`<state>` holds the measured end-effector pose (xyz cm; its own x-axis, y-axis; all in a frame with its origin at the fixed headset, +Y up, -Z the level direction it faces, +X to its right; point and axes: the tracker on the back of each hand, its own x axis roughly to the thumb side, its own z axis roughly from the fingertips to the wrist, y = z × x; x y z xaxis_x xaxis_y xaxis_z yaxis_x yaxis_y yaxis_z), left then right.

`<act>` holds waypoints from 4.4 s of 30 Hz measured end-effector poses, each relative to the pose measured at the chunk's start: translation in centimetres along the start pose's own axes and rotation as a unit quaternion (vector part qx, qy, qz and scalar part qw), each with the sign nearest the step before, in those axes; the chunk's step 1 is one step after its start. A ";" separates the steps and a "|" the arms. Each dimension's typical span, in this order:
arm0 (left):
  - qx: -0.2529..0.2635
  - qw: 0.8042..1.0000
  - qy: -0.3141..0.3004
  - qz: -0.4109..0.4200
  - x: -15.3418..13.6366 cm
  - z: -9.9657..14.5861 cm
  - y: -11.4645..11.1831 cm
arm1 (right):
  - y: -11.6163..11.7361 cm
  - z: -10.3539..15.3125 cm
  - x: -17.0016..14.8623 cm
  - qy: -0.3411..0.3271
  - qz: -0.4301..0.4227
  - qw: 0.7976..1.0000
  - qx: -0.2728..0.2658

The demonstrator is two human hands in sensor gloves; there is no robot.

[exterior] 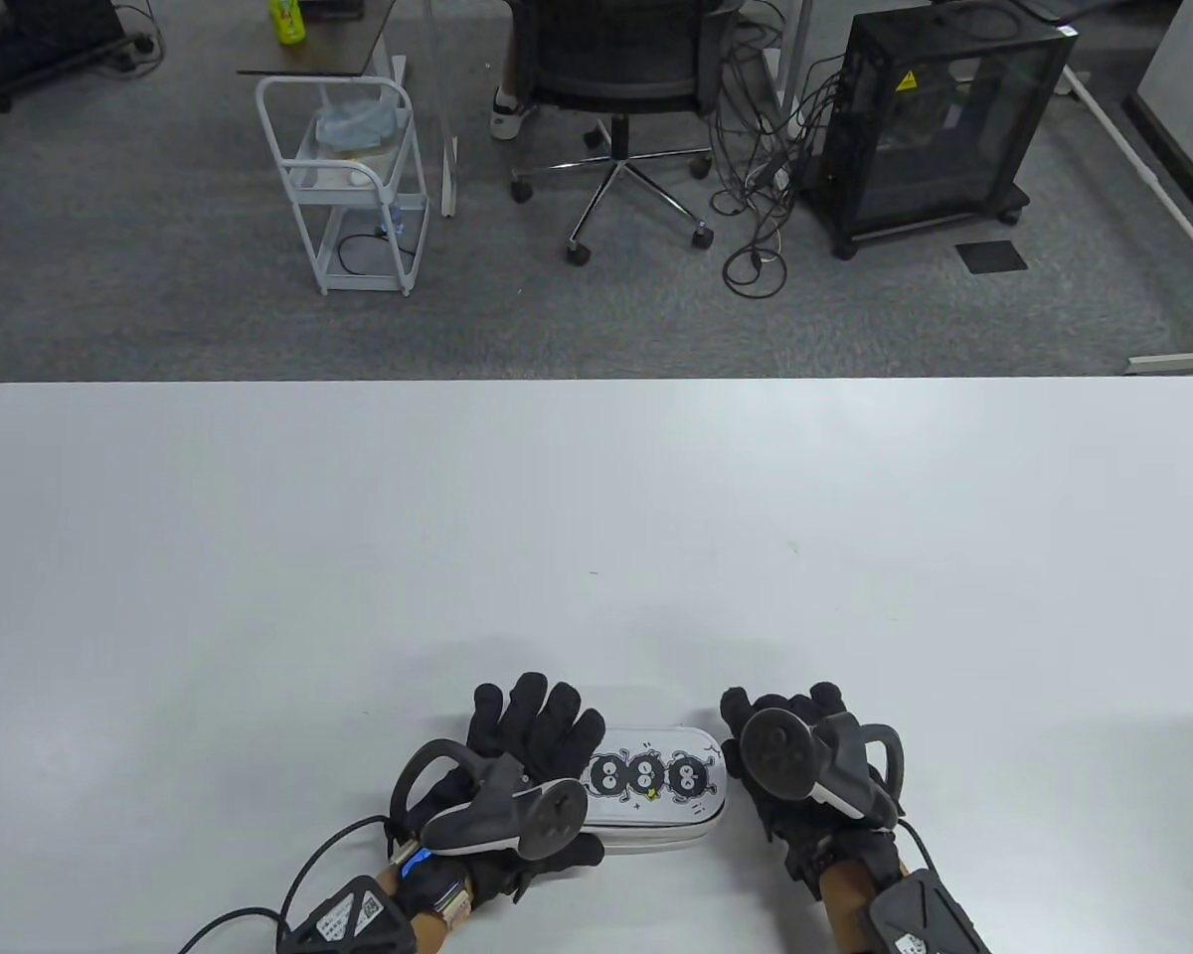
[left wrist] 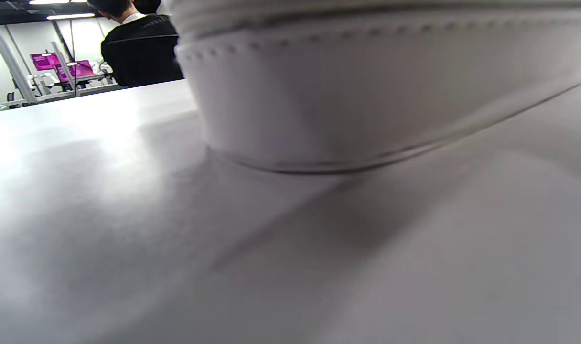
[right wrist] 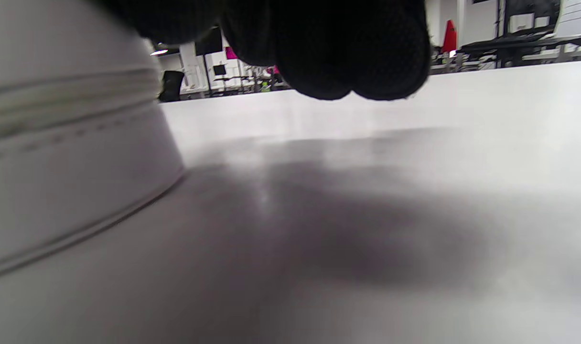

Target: Pack double-layer zippered pencil case

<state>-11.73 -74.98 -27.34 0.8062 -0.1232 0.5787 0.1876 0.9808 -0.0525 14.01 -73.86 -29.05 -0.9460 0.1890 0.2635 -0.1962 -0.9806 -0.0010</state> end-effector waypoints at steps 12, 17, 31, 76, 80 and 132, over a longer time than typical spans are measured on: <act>0.115 0.981 -0.146 -0.053 -2.0 1.4 0.0 | 1.1 -0.1 2.3 -0.111 -0.061 0.990 0.056; 0.122 0.970 -0.204 -0.049 -2.4 2.2 -0.2 | 1.2 0.3 4.0 -0.167 -0.094 0.972 0.134; 0.116 0.973 -0.190 -0.060 -2.8 2.3 -0.3 | 1.2 0.8 6.4 -0.202 -0.028 0.975 0.086; 0.144 0.990 0.011 -0.012 -4.3 2.6 1.6 | 1.8 -0.7 3.6 0.033 -0.135 0.990 0.008; 0.152 0.987 -0.038 -0.038 -2.1 2.1 1.7 | 2.0 -1.2 3.5 0.039 -0.127 0.991 -0.002; 0.078 0.993 0.088 0.001 -4.1 -0.6 0.2 | -0.1 -0.1 3.0 -0.044 0.105 0.991 -0.068</act>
<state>-14.68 -74.40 -30.24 0.8951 -0.1314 0.4260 0.1070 0.9910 0.0810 11.20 -73.20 -28.34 -0.9443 -0.0307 0.3276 -0.0352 -0.9805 -0.1933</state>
